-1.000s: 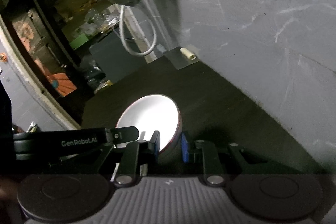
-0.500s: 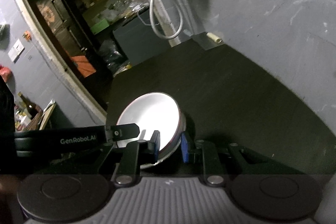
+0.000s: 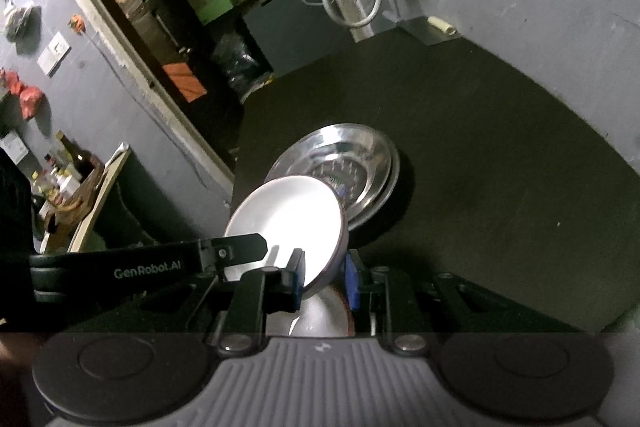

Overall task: Organize plates and bowls
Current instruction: 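Carry the second white bowl with the left tool toward the stacked bowls, then lower the second white bowl into the first white bowl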

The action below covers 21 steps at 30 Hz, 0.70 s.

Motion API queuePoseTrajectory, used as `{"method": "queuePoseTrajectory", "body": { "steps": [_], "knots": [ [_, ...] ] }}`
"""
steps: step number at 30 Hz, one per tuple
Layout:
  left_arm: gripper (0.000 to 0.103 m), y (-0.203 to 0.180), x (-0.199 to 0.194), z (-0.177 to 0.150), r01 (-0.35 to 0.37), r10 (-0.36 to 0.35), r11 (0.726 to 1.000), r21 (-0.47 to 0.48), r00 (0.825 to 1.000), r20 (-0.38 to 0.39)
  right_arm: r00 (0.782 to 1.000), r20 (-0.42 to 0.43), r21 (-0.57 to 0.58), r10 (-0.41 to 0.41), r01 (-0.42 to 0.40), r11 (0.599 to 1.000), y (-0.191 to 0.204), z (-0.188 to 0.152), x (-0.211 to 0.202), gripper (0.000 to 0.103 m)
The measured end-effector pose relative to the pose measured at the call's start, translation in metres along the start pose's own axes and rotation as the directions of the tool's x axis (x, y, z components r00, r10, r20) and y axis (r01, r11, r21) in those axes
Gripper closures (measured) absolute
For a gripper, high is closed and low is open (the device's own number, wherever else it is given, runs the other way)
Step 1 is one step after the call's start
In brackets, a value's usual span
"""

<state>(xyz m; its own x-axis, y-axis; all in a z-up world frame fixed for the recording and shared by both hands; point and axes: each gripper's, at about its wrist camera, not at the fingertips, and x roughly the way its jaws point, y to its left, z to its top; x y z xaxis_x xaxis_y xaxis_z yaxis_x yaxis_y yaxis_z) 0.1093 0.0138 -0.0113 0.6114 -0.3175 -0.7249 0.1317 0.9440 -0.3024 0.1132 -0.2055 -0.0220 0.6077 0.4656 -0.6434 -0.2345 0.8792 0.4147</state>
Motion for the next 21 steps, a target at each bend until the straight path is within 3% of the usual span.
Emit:
{"method": "queuePoseTrajectory", "body": {
  "steps": [21],
  "knots": [
    [0.09, 0.002, 0.001, -0.031, -0.038, 0.039, 0.999, 0.031, 0.999, -0.038, 0.995, -0.095, -0.033, 0.004, -0.008, 0.999, 0.006, -0.03, 0.001, 0.079]
  ]
}}
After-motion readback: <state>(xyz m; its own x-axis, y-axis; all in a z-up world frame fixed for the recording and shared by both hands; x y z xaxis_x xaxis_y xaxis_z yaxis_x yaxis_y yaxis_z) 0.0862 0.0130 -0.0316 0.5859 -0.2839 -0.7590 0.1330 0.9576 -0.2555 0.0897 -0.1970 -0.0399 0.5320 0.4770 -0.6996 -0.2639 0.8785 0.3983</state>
